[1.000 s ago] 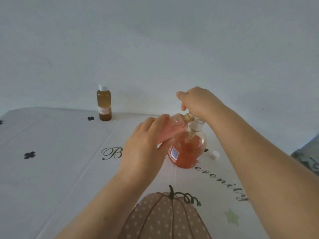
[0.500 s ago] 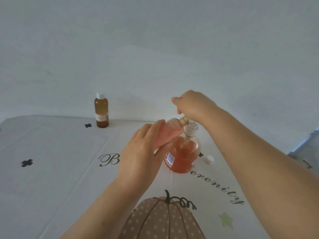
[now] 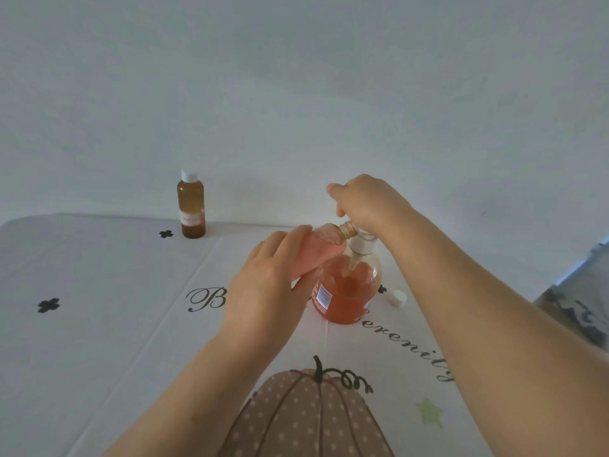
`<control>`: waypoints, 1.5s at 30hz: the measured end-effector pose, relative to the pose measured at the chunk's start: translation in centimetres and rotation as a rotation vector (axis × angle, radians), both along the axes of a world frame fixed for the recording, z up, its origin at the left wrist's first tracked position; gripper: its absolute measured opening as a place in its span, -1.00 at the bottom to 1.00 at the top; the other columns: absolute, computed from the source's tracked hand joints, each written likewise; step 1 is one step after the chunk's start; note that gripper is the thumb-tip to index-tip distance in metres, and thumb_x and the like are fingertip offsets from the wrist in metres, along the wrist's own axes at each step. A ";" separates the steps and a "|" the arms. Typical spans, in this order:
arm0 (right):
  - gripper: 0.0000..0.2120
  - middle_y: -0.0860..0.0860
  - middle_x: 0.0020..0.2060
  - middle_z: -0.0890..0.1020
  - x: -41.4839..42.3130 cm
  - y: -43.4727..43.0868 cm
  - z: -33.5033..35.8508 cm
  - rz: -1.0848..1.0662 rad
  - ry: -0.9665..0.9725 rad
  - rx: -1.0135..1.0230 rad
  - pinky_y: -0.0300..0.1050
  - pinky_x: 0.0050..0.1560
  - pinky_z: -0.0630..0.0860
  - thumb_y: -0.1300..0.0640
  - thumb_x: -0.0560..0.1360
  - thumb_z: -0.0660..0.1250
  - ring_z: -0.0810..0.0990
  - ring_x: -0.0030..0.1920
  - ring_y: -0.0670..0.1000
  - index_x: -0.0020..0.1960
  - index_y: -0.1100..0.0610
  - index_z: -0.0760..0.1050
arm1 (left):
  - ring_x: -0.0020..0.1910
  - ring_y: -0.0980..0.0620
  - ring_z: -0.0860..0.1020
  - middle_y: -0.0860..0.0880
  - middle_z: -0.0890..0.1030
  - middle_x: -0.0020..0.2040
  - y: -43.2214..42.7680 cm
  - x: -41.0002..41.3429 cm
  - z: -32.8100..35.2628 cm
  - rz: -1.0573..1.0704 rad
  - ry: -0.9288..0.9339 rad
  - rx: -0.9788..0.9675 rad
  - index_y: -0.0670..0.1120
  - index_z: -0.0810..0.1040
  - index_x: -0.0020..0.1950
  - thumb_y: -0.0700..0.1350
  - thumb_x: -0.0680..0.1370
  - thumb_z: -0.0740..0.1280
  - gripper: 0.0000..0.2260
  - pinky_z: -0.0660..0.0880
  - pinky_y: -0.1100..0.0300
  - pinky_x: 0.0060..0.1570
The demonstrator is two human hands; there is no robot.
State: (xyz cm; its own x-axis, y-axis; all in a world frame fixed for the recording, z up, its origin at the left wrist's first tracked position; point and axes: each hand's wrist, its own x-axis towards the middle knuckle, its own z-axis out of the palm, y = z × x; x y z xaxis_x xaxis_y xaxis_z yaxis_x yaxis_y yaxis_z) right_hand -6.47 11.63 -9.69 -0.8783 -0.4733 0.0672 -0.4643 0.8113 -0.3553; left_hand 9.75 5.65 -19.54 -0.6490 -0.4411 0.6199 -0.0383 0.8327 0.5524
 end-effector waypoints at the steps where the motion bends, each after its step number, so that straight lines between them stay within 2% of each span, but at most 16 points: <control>1: -0.59 0.05 -0.28 0.56 0.0 0.0 0.2 -0.007 -0.006 -0.017 -0.08 -0.18 0.42 -0.05 0.53 0.09 0.54 -0.25 0.10 0.00 0.20 0.61 | 0.07 0.04 0.53 0.11 0.55 0.14 0.1 0.0 0.1 -0.005 -0.002 0.007 0.03 0.40 0.37 -0.01 0.49 0.42 -0.54 0.52 0.12 -0.15; 4: -0.60 0.04 -0.28 0.56 0.1 0.0 0.8 -0.023 0.004 -0.050 -0.11 -0.21 0.40 -0.02 0.52 0.11 0.52 -0.29 0.09 0.00 0.21 0.61 | 0.08 0.06 0.54 0.11 0.54 0.16 0.3 0.2 0.3 -0.017 0.001 0.016 0.02 0.39 0.38 0.03 0.51 0.39 -0.54 0.54 0.10 -0.12; 10: -0.67 0.04 -0.32 0.52 -0.1 0.4 1.2 -0.081 0.039 -0.134 -0.16 -0.31 0.31 0.01 0.53 0.11 0.45 -0.35 0.08 -0.08 0.21 0.55 | 0.12 0.10 0.51 0.13 0.52 0.19 0.4 0.3 0.5 -0.032 -0.034 0.042 0.03 0.35 0.41 0.07 0.54 0.33 -0.54 0.47 0.21 -0.05; 14: -0.67 0.10 -0.18 0.67 -0.4 0.6 1.2 -0.107 0.035 -0.305 -0.12 -0.24 0.37 0.03 0.53 0.12 0.52 -0.30 0.10 -0.10 0.24 0.55 | 0.14 0.11 0.48 0.15 0.49 0.21 0.6 0.4 0.6 -0.043 -0.054 0.081 0.06 0.33 0.41 0.09 0.55 0.30 -0.55 0.46 0.19 -0.03; 18: -0.65 0.08 -0.33 0.54 0.0 0.9 1.4 -0.124 0.018 -0.410 -0.09 -0.22 0.39 0.07 0.51 0.13 0.47 -0.33 0.08 0.00 0.28 0.58 | 0.13 0.13 0.48 0.16 0.50 0.19 0.6 0.5 0.7 -0.062 -0.057 0.105 0.06 0.34 0.40 0.10 0.55 0.29 -0.57 0.47 0.19 -0.03; 22: -0.69 0.08 -0.33 0.56 0.3 1.5 2.5 -0.115 0.009 -0.450 -0.08 -0.21 0.42 0.09 0.50 0.15 0.47 -0.36 0.10 0.01 0.28 0.56 | 0.05 0.17 0.48 0.24 0.44 0.11 0.5 0.8 0.9 -0.098 -0.065 0.211 0.11 0.35 0.35 0.08 0.54 0.30 -0.61 0.42 0.24 -0.04; 24: -0.71 0.11 -0.28 0.60 0.6 2.0 3.0 -0.098 0.044 -0.454 -0.05 -0.22 0.45 0.10 0.50 0.16 0.49 -0.34 0.10 0.00 0.26 0.55 | 0.02 0.23 0.46 0.28 0.42 0.07 0.6 0.9 1.1 -0.117 -0.058 0.286 0.13 0.36 0.32 0.05 0.54 0.32 -0.64 0.38 0.33 -0.08; 26: -0.75 0.14 -0.21 0.66 0.9 2.5 3.4 -0.089 0.054 -0.485 0.07 -0.16 0.57 0.10 0.50 0.17 0.54 -0.28 0.12 -0.01 0.22 0.54 | 0.00 0.29 0.48 0.27 0.47 0.07 0.7 1.1 1.3 -0.134 -0.035 0.364 0.14 0.39 0.29 0.02 0.54 0.34 -0.66 0.38 0.40 -0.09; 28: -0.78 0.13 -0.14 0.67 1.3 3.3 3.5 -0.087 0.061 -0.517 0.14 -0.06 0.60 0.12 0.50 0.16 0.61 -0.20 0.16 -0.02 0.19 0.52 | 0.01 0.30 0.49 0.23 0.52 0.07 0.7 1.3 1.5 -0.140 -0.024 0.412 0.16 0.41 0.26 0.00 0.53 0.35 -0.69 0.43 0.35 -0.08; 30: -0.80 0.09 -0.13 0.66 1.6 4.4 3.3 -0.091 0.069 -0.527 0.11 -0.07 0.60 0.15 0.51 0.13 0.64 -0.12 0.17 -0.02 0.16 0.51 | 0.01 0.26 0.51 0.20 0.53 0.07 0.8 1.6 1.7 -0.139 -0.008 0.458 0.16 0.42 0.22 -0.02 0.53 0.35 -0.71 0.46 0.26 -0.06; 32: -0.81 0.02 -0.13 0.63 1.8 5.7 2.9 -0.087 0.079 -0.507 -0.01 -0.21 0.55 0.16 0.52 0.12 0.62 -0.15 0.13 -0.03 0.12 0.50 | 0.00 0.23 0.53 0.19 0.54 0.06 1.2 2.0 2.2 -0.155 0.010 0.508 0.17 0.43 0.18 -0.03 0.52 0.37 -0.72 0.47 0.23 -0.07; 34: -0.82 -0.04 -0.16 0.60 2.1 7.1 2.1 -0.081 0.087 -0.467 -0.15 -0.35 0.41 0.14 0.53 0.13 0.55 -0.24 0.03 0.00 0.08 0.50 | -0.06 0.20 0.56 0.18 0.57 -0.01 1.7 2.7 2.6 -0.188 0.011 0.580 0.23 0.42 0.09 -0.02 0.51 0.37 -0.76 0.49 0.23 -0.10; 37: -0.83 -0.06 -0.06 0.58 2.2 9.4 0.4 -0.077 0.085 -0.390 -0.14 -0.22 0.40 0.12 0.55 0.19 0.54 -0.15 0.01 0.09 0.05 0.51 | -0.16 0.26 0.56 0.22 0.59 -0.11 3.0 3.3 2.8 -0.240 -0.016 0.650 0.24 0.43 0.05 -0.03 0.50 0.39 -0.78 0.47 0.26 -0.14; 40: -0.78 -0.02 0.07 0.56 1.7 11.7 -1.8 -0.073 0.058 -0.267 -0.16 -0.07 0.39 0.12 0.57 0.24 0.54 -0.02 0.04 0.20 0.05 0.51 | -0.09 0.32 0.55 0.22 0.59 -0.03 4.6 3.3 2.6 -0.263 -0.060 0.669 0.16 0.45 0.19 -0.06 0.50 0.41 -0.69 0.46 0.28 -0.07; 42: -0.76 0.02 0.13 0.57 1.4 12.8 -3.2 -0.049 0.058 -0.168 -0.18 -0.04 0.38 0.13 0.57 0.26 0.54 0.05 0.05 0.22 0.06 0.51 | -0.10 0.39 0.52 0.24 0.58 -0.02 5.6 3.3 2.6 -0.276 -0.111 0.652 0.17 0.44 0.19 -0.06 0.49 0.42 -0.68 0.40 0.36 -0.13; 45: -0.72 0.03 0.21 0.54 1.3 14.0 -5.4 -0.019 0.031 -0.048 -0.20 0.03 0.36 0.11 0.57 0.27 0.53 0.16 0.05 0.28 0.03 0.51 | -0.14 0.31 0.54 0.25 0.58 -0.06 6.9 3.0 2.5 -0.288 -0.161 0.636 0.26 0.43 0.10 -0.03 0.47 0.43 -0.69 0.40 0.34 -0.16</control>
State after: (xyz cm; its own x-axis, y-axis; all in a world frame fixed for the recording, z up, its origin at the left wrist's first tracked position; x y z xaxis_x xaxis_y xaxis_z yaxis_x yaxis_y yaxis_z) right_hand -5.13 25.68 -15.09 -0.8844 -0.4519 0.1165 -0.4601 0.8027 -0.3794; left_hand 12.76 12.53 -17.08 -0.8559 -0.4824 0.1860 0.0124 0.3405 0.9402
